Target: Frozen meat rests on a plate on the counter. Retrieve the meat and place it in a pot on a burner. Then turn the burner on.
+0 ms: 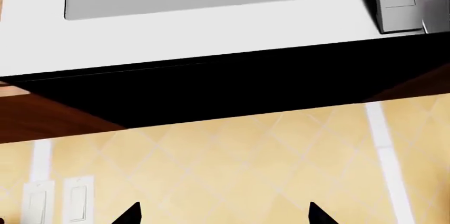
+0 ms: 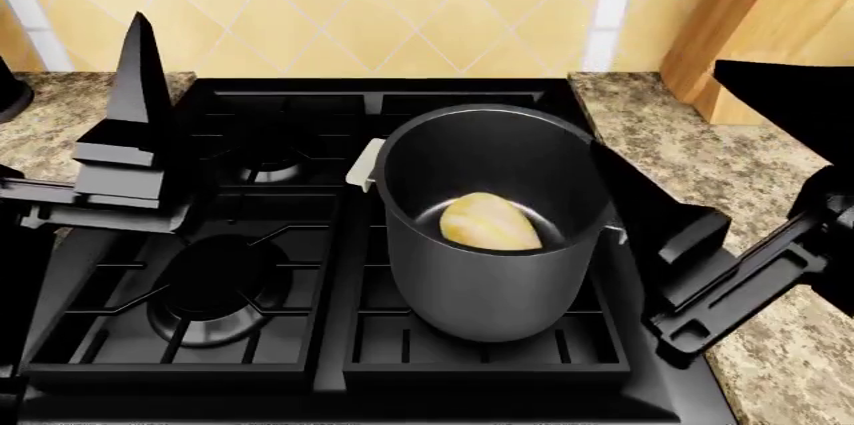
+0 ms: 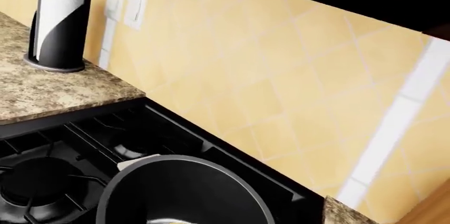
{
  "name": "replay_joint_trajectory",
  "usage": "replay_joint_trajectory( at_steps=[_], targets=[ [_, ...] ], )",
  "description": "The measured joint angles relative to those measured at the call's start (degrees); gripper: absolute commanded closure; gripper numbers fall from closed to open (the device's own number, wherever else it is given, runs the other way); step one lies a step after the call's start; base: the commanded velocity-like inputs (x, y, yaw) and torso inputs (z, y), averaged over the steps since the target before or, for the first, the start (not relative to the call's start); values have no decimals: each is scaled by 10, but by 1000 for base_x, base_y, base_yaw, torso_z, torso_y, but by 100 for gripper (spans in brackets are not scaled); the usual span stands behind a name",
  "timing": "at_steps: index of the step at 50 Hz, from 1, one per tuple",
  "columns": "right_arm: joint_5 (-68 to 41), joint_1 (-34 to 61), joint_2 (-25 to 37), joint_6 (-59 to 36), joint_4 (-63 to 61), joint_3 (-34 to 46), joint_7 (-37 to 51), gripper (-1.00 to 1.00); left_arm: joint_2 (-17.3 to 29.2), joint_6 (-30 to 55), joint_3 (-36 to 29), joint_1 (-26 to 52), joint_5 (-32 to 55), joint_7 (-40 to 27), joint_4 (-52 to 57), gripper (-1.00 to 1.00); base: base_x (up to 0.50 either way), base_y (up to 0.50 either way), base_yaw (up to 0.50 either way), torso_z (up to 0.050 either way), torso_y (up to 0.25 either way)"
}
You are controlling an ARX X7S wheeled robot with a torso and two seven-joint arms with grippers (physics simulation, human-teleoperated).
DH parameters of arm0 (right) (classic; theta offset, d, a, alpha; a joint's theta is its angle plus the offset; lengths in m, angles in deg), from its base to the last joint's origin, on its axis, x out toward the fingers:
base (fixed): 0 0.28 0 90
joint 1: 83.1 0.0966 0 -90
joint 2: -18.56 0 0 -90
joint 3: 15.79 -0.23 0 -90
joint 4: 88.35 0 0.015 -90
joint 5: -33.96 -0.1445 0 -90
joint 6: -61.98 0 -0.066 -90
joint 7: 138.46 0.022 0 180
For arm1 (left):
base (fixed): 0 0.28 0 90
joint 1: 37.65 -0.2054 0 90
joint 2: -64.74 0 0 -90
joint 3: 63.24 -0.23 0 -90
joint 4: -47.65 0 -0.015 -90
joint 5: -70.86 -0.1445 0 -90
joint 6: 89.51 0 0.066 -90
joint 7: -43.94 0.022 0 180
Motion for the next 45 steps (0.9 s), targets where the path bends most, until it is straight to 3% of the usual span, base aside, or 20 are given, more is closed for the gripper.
replay_joint_trajectory(
  at_steps=[10,18,27,32,37,41,45],
  targets=[
    [41,-55,73,128,-65,-1,-12,-100,63,-98,-74,-3,-29,-34,4,-100,0,0,0,-24,0],
    [48,-69,97,176,-87,-8,-8,-100,134,-204,-232,63,-70,-83,5,-100,0,0,0,-24,0],
    [39,-80,101,193,-97,-25,6,-100,184,-283,-411,178,-101,-124,6,-100,-10,0,0,0,0],
    [3,-215,24,94,-99,-169,6,-100,202,-315,-497,240,-113,-143,6,-100,-209,0,0,0,0],
    [-83,-381,-48,-11,-101,-419,39,-100,215,-341,-576,298,-126,-160,6,-100,-235,0,0,0,0],
    [-134,-457,-91,-72,-101,-595,63,-100,224,-361,-641,342,-141,-176,6,-100,-231,0,0,0,0],
    [-177,-509,-126,-120,-101,-721,84,-100,230,-379,-702,383,-155,-191,6,-100,-227,0,0,0,0]
  ],
)
